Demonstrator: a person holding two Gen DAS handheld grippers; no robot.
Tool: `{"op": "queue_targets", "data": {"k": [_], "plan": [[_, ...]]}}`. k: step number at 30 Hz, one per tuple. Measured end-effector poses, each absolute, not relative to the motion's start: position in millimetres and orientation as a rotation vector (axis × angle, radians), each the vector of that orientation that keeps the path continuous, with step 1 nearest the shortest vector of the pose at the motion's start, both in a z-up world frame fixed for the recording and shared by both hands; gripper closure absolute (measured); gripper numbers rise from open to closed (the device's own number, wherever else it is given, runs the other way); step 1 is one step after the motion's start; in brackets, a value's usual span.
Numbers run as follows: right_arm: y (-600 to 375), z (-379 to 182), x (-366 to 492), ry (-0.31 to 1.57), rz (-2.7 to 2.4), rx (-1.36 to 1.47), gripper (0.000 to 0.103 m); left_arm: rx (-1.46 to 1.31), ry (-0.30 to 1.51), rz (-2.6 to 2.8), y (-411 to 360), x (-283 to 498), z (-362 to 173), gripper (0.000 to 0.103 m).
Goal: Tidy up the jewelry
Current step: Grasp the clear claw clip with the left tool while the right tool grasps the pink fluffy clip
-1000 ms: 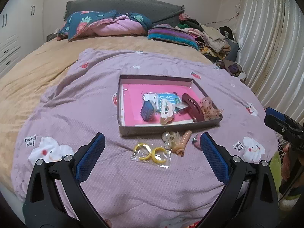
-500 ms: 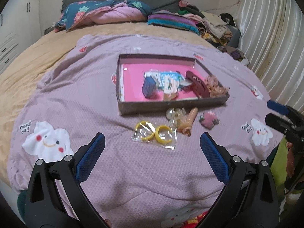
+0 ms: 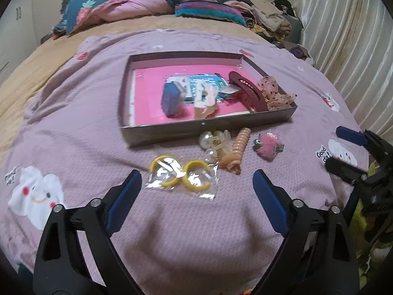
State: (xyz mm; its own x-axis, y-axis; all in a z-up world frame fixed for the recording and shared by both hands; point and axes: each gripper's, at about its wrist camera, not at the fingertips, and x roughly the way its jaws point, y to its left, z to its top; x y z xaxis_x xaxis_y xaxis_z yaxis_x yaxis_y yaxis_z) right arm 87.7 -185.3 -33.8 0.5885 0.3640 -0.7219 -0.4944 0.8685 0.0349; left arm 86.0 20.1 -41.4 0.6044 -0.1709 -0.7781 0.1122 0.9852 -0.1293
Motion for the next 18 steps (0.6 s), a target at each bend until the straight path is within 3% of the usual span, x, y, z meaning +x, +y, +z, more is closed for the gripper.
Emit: {"op": "queue_targets", "data": {"k": [4, 12, 18], "plan": [[-183.7, -47.7, 95.8, 0.820, 0.495, -0.192, 0.007, -0.045, 0.920, -0.183, 8.8, 100.4, -45.6, 0.025], [-174.9, -66.9, 107.1, 0.840, 0.505, -0.226, 0.007, -0.045, 0.949, -0.203, -1.7, 119.1, -53.6, 0.026], [-160.8, -84.6, 121.0, 0.827, 0.499, -0.304, 0.007, -0.065, 0.976, -0.208, -2.5, 129.7, -62.2, 0.037]]}}
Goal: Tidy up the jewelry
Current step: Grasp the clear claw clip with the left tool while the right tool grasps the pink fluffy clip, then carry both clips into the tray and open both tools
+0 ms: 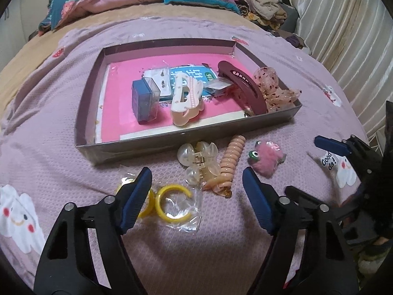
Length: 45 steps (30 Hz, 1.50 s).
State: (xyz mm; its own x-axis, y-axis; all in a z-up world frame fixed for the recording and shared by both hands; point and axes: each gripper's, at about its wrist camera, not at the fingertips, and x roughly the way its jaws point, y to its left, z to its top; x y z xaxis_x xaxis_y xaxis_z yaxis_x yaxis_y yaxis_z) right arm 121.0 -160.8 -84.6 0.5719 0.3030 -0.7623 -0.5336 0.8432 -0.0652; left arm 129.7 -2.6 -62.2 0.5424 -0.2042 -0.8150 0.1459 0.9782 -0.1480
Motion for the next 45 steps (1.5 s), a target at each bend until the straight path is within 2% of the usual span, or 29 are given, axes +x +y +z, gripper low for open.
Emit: {"op": "queue_targets", "data": {"k": [3, 5, 8, 9, 10, 11, 15, 18, 24, 25, 34, 45], "plan": [[-149.5, -95.5, 129.8, 0.818, 0.508, -0.362, 0.009, -0.070, 0.984, -0.209, -2.8, 134.0, -64.1, 0.041], [-144.2, -100.8, 134.9, 0.823, 0.516, -0.379, 0.018, -0.076, 0.991, -0.215, -2.9, 136.8, -65.6, 0.049], [-136.6, -107.7, 142.5, 0.838, 0.553, -0.386, 0.039, -0.098, 1.006, -0.230, -1.7, 141.5, -68.4, 0.056], [-135.6, -109.3, 145.2, 0.845, 0.577, -0.374, 0.052, -0.109, 1.012, -0.238, -1.4, 143.5, -69.4, 0.058], [-136.0, -109.3, 145.0, 0.850, 0.592, -0.361, 0.061, -0.115, 1.016, -0.243, -1.9, 145.3, -70.1, 0.060], [-136.5, -108.1, 144.9, 0.851, 0.599, -0.350, 0.064, -0.117, 1.017, -0.246, -2.7, 146.5, -70.4, 0.062], [-145.0, -102.9, 144.6, 0.861, 0.599, -0.312, 0.093, -0.110, 1.033, -0.252, -7.9, 154.2, -75.2, 0.066], [-158.1, -97.0, 145.7, 0.877, 0.592, -0.255, 0.093, -0.123, 1.039, -0.251, -7.4, 158.8, -78.1, 0.075], [-168.1, -82.7, 140.8, 0.857, 0.605, -0.206, 0.093, -0.135, 1.036, -0.260, -6.4, 159.6, -76.5, 0.077], [-169.1, -79.8, 138.9, 0.852, 0.609, -0.197, 0.093, -0.136, 1.030, -0.265, -6.1, 157.3, -73.8, 0.080], [-175.4, -42.5, 146.3, 0.777, 0.597, -0.167, 0.093, -0.161, 0.896, -0.264, 10.4, 144.4, -23.5, 0.080], [-153.3, -41.1, 190.4, 0.785, 0.563, -0.166, 0.093, -0.167, 0.847, -0.100, 51.7, 173.8, -18.1, 0.080]]}}
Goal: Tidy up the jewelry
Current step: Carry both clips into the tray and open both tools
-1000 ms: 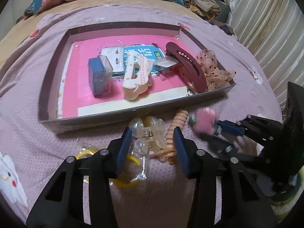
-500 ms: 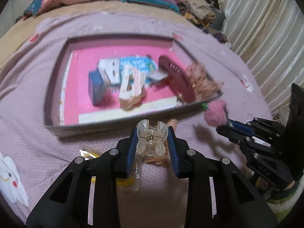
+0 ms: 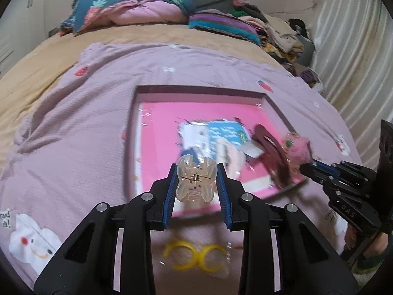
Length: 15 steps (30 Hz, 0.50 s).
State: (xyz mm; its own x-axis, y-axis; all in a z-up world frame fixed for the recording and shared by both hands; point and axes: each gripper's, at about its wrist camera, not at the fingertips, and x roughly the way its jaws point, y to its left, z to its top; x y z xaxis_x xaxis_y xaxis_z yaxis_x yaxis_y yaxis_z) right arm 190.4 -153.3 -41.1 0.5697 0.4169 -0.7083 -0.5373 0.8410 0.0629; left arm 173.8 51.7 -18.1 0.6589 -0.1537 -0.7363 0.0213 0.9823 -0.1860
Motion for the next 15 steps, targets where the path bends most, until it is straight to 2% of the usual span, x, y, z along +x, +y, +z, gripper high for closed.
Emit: {"op": "queue_targets", "data": {"k": [6, 8, 9, 10, 12, 14, 15], "plan": [[-136.3, -47.5, 203.8, 0.814, 0.557, -0.175, 0.092, -0.176, 0.855, -0.047, 67.9, 184.5, -26.0, 0.080], [-133.8, -46.9, 203.7, 0.812, 0.555, -0.173, 0.081, -0.177, 0.859, -0.040, 70.9, 184.9, -28.7, 0.080], [-133.3, -46.6, 202.5, 0.809, 0.551, -0.173, 0.066, -0.178, 0.862, -0.038, 72.0, 185.5, -30.1, 0.080], [-133.6, -45.5, 200.2, 0.802, 0.543, -0.171, 0.057, -0.180, 0.864, -0.037, 72.5, 185.6, -30.9, 0.080], [-134.5, -42.5, 195.8, 0.783, 0.542, -0.166, 0.056, -0.178, 0.859, -0.039, 72.2, 184.0, -30.6, 0.078], [-135.4, -40.6, 192.5, 0.785, 0.550, -0.160, 0.056, -0.173, 0.854, -0.038, 70.6, 182.2, -29.1, 0.065], [-136.4, -40.4, 191.7, 0.786, 0.553, -0.156, 0.056, -0.172, 0.853, -0.039, 70.1, 181.3, -28.5, 0.063]]}}
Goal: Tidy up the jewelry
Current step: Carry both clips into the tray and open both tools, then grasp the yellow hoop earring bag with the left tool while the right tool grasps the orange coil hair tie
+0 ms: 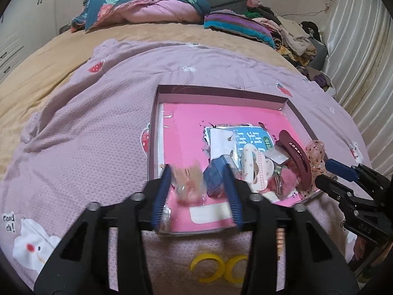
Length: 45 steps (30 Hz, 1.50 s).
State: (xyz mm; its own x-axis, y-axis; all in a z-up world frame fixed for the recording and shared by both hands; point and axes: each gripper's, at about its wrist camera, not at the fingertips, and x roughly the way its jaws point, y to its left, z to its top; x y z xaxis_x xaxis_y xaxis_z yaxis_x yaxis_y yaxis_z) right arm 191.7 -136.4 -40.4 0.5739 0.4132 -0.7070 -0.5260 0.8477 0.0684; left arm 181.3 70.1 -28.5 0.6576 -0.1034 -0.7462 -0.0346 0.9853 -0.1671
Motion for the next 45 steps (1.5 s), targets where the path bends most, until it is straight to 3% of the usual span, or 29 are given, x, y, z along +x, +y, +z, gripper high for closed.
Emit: {"op": "queue_targets", "data": {"k": [5, 14, 34, 45], "plan": [[-138.2, -36.5, 182.4, 0.786, 0.568, -0.139, 0.052, -0.168, 0.842, -0.040, 70.1, 173.7, -23.6, 0.048], [-139.5, -33.2, 167.0, 0.789, 0.586, -0.119, 0.046, -0.166, 0.837, -0.030, 73.8, 154.1, -19.8, 0.030], [-125.7, -53.3, 151.4, 0.872, 0.605, -0.124, 0.044, -0.126, 0.902, -0.007, 87.7, 113.0, -44.8, 0.022], [-116.9, -83.3, 162.0, 1.011, 0.633, -0.072, 0.044, -0.060, 0.974, -0.081, 69.1, 93.4, -69.9, 0.016]]}}
